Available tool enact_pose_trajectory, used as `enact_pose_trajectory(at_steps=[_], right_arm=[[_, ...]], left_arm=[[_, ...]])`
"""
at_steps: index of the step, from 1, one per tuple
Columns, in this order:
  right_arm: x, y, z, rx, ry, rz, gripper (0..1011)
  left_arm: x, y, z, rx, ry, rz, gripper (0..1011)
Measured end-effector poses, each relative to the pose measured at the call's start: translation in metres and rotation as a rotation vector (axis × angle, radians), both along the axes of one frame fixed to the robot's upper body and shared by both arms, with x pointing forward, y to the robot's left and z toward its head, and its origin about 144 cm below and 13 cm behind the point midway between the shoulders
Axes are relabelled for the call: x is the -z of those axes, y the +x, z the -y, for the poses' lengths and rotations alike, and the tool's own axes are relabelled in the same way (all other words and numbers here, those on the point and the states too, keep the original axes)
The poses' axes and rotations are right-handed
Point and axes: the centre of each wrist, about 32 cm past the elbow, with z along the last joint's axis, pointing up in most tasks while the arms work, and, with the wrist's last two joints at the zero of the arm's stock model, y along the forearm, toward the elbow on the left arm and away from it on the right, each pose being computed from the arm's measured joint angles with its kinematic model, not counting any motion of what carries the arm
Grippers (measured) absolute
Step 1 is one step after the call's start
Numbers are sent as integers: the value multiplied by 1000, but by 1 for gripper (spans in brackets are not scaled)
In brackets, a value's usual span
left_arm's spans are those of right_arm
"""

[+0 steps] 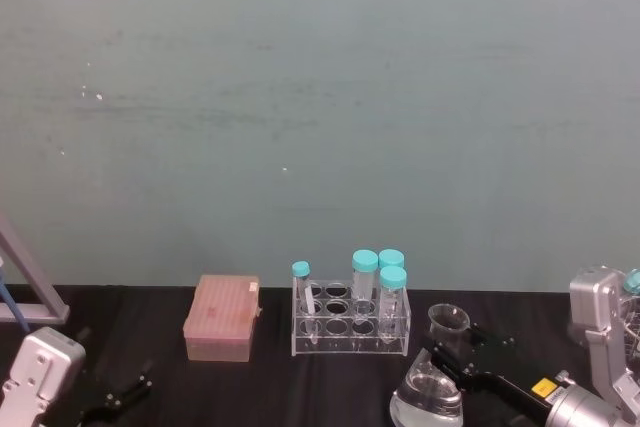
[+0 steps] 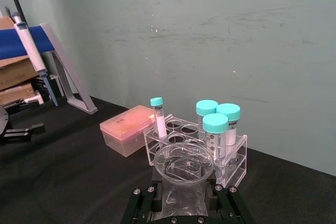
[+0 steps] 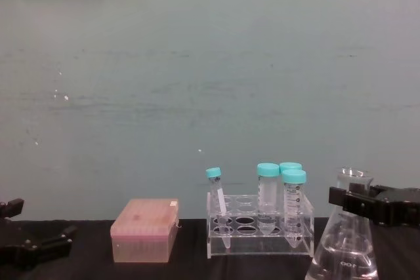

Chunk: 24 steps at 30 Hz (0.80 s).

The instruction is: Pick up the beaker with the right gripper, shake it three times, and then put it down.

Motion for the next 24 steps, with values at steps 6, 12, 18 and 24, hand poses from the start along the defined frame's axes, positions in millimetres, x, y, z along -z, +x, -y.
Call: enact_pose_trajectory(at_steps=[6, 12, 18, 24], right_arm=[[0, 0, -1, -3, -1, -1, 452], [2, 0, -2, -9, 2, -2, 452], [3, -1, -2, -14, 5, -3, 453], [4, -1, -3, -14, 7, 0, 452]], left_arm=[[0, 0, 0, 0, 0, 0, 1000], [0, 0, 0, 0, 0, 0, 1000], [0, 0, 0, 0, 0, 0, 1000], [0, 0, 0, 0, 0, 0, 1000]])
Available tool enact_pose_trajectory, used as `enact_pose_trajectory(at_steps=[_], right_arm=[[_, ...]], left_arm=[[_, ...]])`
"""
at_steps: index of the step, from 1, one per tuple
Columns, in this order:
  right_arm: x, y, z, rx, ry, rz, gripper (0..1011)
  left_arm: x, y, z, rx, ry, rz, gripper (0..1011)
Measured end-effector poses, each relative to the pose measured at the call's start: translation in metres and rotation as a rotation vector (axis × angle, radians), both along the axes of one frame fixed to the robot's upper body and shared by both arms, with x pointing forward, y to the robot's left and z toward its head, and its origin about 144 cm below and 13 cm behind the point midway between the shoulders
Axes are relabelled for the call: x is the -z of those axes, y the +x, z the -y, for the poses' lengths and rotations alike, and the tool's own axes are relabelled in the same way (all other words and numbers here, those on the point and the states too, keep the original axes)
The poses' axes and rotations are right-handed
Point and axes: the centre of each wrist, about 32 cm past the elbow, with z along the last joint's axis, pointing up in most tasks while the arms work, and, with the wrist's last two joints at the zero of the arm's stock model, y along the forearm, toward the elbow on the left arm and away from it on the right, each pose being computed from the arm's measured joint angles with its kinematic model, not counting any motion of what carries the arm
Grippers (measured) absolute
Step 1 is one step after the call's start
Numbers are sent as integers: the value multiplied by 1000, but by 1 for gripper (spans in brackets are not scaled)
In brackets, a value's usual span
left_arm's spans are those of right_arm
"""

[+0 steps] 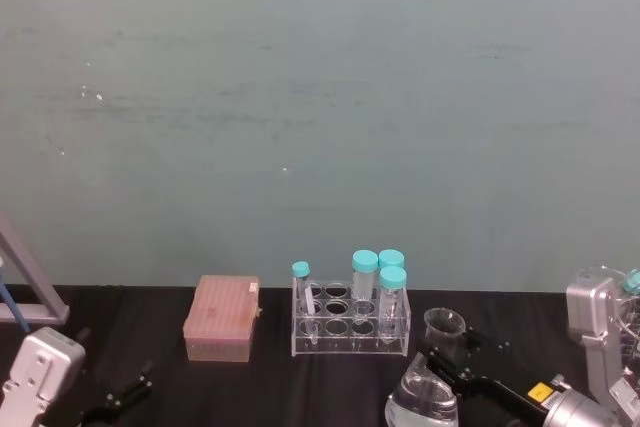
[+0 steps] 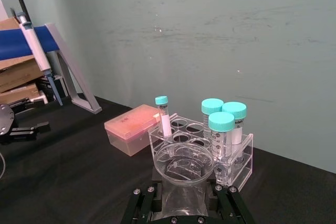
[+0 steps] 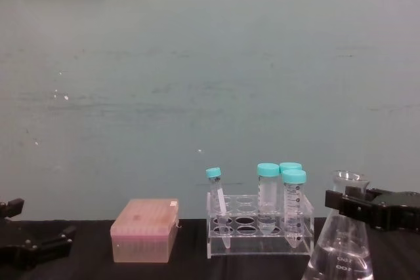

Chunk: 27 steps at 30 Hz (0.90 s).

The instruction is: Pick up the beaker with the right gripper, shake it three times, and then put it down.

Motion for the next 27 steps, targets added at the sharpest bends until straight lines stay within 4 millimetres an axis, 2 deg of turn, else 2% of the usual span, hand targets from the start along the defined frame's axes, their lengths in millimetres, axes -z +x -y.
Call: enact_pose_trajectory(at_steps=[27], right_arm=[[1, 3, 1, 14, -9, 0, 452]], left_arm=[[0, 0, 0, 0, 0, 0, 1000]])
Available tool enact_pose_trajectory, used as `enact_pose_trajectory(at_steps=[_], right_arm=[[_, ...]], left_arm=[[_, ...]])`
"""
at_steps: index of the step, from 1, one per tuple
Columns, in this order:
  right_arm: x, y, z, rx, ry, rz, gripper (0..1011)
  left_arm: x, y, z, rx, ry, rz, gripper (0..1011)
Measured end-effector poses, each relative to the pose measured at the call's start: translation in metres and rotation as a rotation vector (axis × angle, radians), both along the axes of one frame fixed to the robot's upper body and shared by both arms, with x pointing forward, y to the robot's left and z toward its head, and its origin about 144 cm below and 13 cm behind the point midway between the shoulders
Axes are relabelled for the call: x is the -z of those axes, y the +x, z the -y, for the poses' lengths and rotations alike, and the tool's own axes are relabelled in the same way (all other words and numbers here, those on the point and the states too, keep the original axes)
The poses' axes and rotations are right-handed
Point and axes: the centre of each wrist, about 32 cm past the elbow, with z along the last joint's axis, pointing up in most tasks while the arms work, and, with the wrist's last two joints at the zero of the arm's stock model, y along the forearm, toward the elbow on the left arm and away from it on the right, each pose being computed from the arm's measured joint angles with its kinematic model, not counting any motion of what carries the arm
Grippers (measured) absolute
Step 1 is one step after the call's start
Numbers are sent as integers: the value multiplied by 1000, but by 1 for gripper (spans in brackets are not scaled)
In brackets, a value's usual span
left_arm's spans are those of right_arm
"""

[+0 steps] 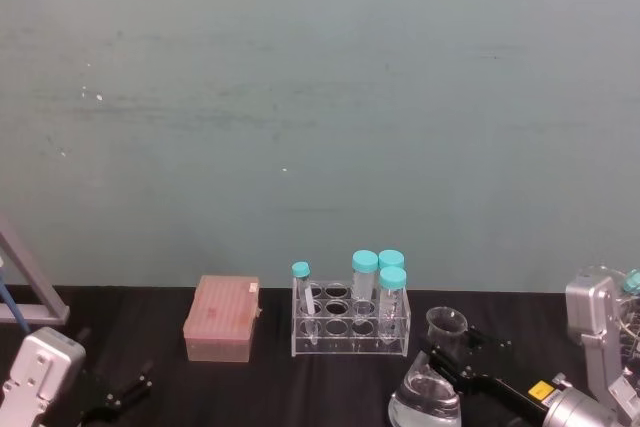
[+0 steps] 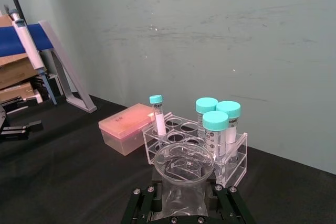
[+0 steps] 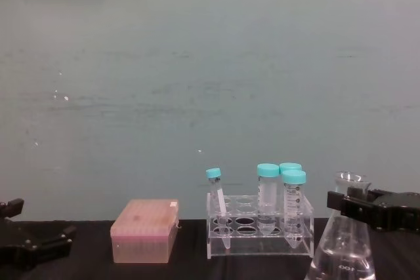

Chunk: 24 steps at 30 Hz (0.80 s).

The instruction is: Pick up the beaker with the right gripper, shake it three times, and then put it down.

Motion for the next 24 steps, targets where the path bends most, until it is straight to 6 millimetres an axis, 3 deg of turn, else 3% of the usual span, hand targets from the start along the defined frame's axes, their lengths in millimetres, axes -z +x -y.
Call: enact_pose_trajectory(at_steps=[24], right_arm=[[1, -2, -1, -9, -2, -1, 452]], left_arm=[[0, 0, 0, 0, 0, 0, 1000]])
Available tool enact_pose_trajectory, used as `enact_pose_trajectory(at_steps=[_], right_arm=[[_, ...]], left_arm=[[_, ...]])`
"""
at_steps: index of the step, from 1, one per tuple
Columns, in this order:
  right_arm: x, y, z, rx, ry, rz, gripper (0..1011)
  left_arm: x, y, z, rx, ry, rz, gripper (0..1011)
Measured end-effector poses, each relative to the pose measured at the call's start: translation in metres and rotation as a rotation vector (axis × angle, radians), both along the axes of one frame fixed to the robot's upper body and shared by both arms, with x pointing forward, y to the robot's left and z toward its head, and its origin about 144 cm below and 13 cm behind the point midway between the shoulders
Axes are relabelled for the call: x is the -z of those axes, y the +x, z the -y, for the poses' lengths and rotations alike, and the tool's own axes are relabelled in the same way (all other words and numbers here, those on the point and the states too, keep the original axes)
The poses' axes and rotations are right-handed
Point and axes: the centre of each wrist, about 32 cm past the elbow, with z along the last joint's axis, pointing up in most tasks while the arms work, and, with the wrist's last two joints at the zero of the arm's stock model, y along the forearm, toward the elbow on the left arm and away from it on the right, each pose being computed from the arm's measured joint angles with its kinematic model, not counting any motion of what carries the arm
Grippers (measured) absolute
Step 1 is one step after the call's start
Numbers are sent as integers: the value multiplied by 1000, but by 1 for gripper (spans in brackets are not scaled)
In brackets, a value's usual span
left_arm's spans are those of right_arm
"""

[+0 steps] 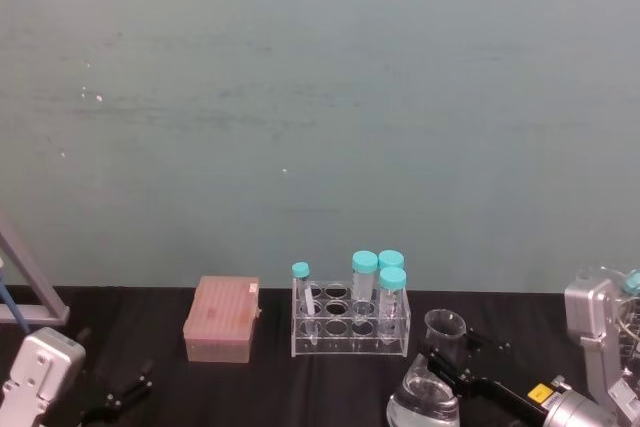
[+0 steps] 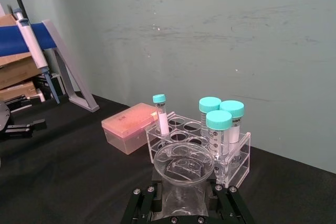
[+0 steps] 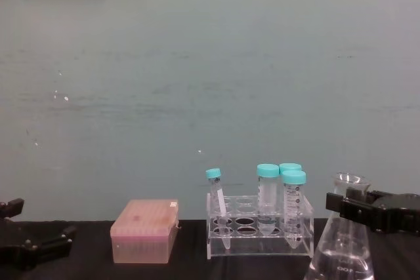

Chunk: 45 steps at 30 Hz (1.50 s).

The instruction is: Pick up the beaker with the right gripper, shake it three times, and then put it down.

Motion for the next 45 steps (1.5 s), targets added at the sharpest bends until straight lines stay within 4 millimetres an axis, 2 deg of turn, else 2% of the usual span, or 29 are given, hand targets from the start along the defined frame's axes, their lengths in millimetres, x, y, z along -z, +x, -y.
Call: enact_pose_trajectory(at_steps=[30, 45], right_arm=[[1, -1, -1, -3, -5, -4, 457], [2, -1, 0, -1, -6, -8, 913]], left_arm=[[0, 0, 0, 0, 0, 0, 1000], [0, 0, 0, 0, 0, 0, 1000]])
